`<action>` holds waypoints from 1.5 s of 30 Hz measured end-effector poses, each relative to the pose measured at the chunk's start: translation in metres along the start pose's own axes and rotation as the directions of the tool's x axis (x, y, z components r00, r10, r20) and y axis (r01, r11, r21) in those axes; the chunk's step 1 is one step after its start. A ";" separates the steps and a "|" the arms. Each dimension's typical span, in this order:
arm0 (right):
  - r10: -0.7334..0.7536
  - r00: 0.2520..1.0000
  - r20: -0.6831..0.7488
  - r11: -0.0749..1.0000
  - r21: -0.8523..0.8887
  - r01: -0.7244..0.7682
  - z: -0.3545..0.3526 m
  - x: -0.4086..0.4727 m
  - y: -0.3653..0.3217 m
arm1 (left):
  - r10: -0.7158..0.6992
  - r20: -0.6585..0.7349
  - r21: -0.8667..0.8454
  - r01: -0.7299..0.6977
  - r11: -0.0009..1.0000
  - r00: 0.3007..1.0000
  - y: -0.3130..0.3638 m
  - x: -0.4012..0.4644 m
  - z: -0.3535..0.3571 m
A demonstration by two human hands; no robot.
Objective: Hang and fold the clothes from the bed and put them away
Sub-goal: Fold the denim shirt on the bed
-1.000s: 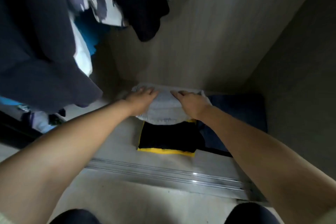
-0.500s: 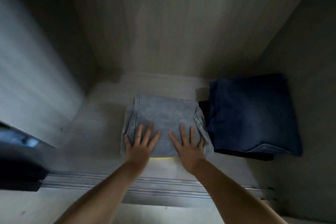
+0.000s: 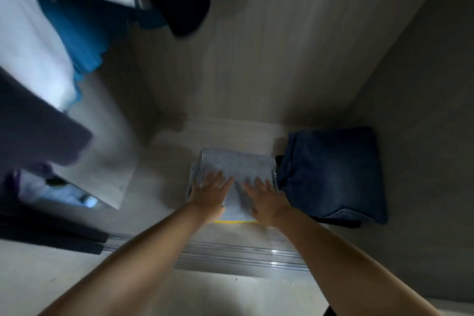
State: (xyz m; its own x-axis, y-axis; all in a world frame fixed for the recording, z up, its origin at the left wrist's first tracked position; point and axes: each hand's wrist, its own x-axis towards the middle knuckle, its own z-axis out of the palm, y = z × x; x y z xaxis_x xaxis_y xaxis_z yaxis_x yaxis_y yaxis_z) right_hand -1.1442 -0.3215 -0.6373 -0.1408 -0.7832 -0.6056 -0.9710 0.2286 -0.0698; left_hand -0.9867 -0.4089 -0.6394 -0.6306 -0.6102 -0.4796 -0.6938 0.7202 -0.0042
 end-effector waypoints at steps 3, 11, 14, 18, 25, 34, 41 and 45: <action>0.007 1.000 0.020 0.999 0.038 -0.008 -0.056 -0.045 -0.004 | 0.059 -0.027 0.026 -0.058 0.998 0.998 0.015 -0.032 -0.067; 0.043 0.989 -0.140 0.995 0.094 -0.030 -0.213 -0.181 0.004 | 0.122 -0.155 0.036 -0.118 0.992 0.980 0.055 -0.129 -0.250; 0.068 0.981 -0.179 0.993 0.106 -0.050 -0.263 -0.228 0.004 | 0.181 -0.149 0.019 -0.180 0.983 0.972 0.063 -0.164 -0.308; 0.106 0.972 -0.211 0.992 0.087 -0.089 -0.333 -0.290 0.007 | 0.173 -0.214 -0.064 -0.190 0.980 0.962 0.072 -0.205 -0.386; 0.198 0.916 -0.348 0.979 0.122 -0.165 -0.393 -0.370 0.014 | 0.143 -0.319 -0.069 -0.174 0.982 0.937 0.092 -0.250 -0.474; 0.430 0.774 -0.465 0.902 0.267 -0.340 -0.364 -0.469 0.011 | 0.349 -0.348 0.019 -0.366 0.931 0.870 0.133 -0.302 -0.498; 0.667 0.584 -0.463 0.745 0.404 -0.531 -0.301 -0.570 0.021 | 0.584 -0.317 0.177 -0.559 0.810 0.747 0.206 -0.343 -0.493; 0.803 0.474 -0.360 0.596 0.500 -0.628 -0.258 -0.644 0.032 | 0.736 -0.256 0.253 -0.691 0.677 0.627 0.276 -0.378 -0.481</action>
State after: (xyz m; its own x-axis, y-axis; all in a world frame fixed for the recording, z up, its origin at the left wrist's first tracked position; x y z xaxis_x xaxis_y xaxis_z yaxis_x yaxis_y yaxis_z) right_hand -1.1341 0.0408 -0.0446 -0.9162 -0.3965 -0.0577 -0.3934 0.9175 -0.0574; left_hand -1.1073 -0.1380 -0.0373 -0.9949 0.0627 -0.0787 0.0542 0.9928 0.1069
